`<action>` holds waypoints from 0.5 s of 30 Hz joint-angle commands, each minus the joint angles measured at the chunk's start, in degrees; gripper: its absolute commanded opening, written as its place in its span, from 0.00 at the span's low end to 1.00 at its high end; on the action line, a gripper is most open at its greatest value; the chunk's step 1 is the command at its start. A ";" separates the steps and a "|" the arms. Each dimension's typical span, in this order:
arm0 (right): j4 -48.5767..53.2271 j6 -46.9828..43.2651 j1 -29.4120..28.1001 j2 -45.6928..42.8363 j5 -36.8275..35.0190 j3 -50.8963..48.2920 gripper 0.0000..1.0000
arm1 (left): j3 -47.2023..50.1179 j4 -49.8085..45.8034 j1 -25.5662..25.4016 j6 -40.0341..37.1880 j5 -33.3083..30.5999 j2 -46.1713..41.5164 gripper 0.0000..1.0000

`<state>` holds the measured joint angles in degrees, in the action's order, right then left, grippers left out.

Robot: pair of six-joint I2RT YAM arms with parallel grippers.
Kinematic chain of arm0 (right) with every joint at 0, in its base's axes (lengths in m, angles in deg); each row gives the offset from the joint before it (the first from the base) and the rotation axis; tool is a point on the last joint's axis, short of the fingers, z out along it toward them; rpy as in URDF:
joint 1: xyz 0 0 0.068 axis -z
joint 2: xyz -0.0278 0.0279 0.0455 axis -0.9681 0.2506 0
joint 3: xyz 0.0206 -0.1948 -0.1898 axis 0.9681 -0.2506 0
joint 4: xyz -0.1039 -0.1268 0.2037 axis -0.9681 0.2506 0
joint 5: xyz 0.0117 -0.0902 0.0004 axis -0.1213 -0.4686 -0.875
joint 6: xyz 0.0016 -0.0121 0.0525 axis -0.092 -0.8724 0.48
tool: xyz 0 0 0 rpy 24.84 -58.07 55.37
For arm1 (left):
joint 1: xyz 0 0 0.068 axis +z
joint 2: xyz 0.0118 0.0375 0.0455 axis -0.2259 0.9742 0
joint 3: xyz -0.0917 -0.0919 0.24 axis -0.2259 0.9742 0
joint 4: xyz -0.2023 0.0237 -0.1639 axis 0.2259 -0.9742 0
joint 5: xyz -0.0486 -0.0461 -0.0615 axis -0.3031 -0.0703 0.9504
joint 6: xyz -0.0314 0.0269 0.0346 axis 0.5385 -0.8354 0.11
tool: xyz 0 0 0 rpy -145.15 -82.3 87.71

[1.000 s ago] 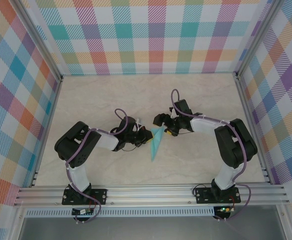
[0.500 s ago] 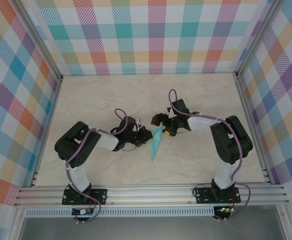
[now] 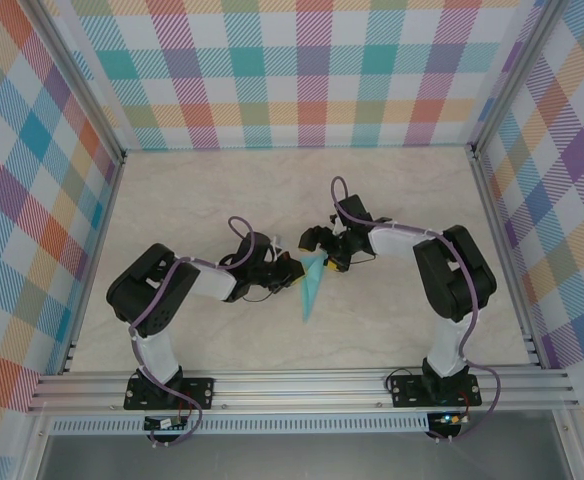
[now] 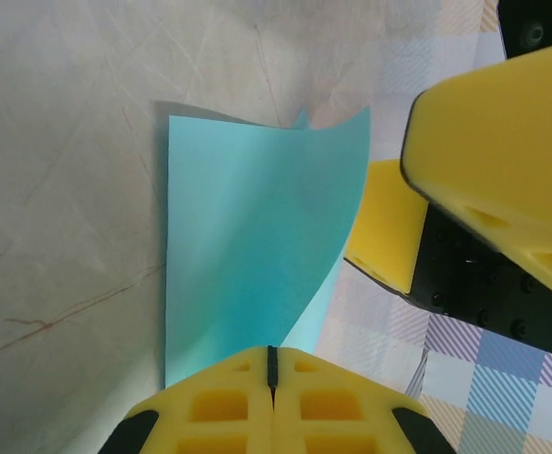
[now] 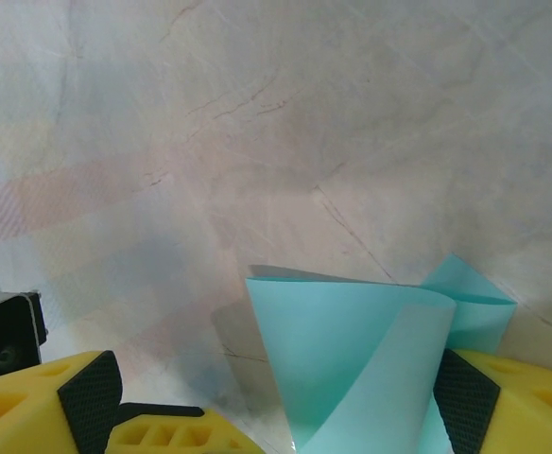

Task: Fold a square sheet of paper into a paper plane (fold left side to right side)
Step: Fold the wing for the fifth time at the center of the table.

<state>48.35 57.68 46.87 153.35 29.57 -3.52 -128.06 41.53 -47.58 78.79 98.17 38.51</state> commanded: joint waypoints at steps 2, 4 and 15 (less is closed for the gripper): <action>4.67 -1.76 -0.69 2.18 -1.32 1.09 0.89 | 0.33 -1.94 1.64 -1.95 -0.91 -1.95 0.00; 4.93 -2.02 -0.80 2.23 -1.54 1.24 0.89 | 0.27 -2.25 1.81 -2.19 -0.90 -1.88 0.00; 5.93 -2.83 -1.68 2.58 -1.83 2.41 0.90 | -0.33 -2.78 1.83 -3.16 -1.17 -0.13 0.00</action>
<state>51.08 56.00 46.08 154.05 28.15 -1.73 -128.06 39.74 -46.62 77.15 97.84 38.27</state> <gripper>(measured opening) 0.897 0.043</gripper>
